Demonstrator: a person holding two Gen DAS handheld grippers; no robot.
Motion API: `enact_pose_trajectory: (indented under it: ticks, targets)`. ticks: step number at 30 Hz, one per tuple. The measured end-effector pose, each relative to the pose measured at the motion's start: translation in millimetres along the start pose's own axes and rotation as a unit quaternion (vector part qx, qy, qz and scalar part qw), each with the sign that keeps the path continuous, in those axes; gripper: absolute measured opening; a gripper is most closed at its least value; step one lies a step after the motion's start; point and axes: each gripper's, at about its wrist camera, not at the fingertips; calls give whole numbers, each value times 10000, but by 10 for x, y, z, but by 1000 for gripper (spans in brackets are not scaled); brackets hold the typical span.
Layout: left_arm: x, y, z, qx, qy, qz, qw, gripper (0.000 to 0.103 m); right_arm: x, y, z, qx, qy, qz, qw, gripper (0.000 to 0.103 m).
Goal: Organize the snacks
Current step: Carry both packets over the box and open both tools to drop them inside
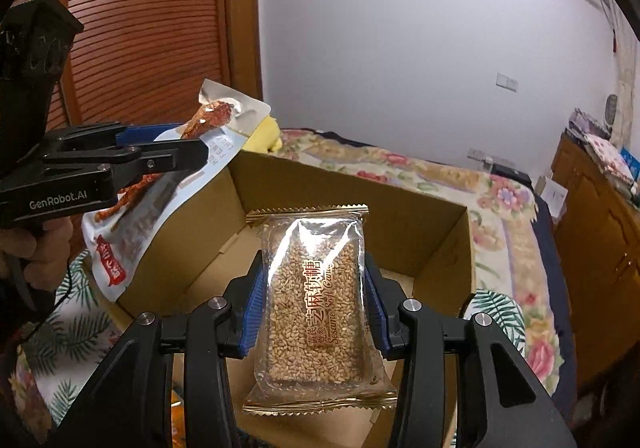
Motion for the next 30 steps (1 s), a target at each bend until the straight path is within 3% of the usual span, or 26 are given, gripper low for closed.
enact_pose_trajectory:
  ticks: [5,9,21,30]
  targets:
    - [-66,125,-65,129,112,253,9995,42,-28,93,21,-30,16,99,9999,45]
    - [-118,182,-96,533,240,514,9970,48,-95,142,62,-24,44,229,9997,45]
    - [-251,-205,-141,272,164,618,9976,56,-260,239,89,31,295,554,9980,53]
    - [-390,-549,-243,263,202,714,9969,65,-232,-109,257,-53,313,360,9988,56]
Point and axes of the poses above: each gripper's, at about its wrist camera, not at the fingertips, and y roughly the way its jaws point, z to its left, x to its top, and after that the axes turned 1 degree about -y, right-handed
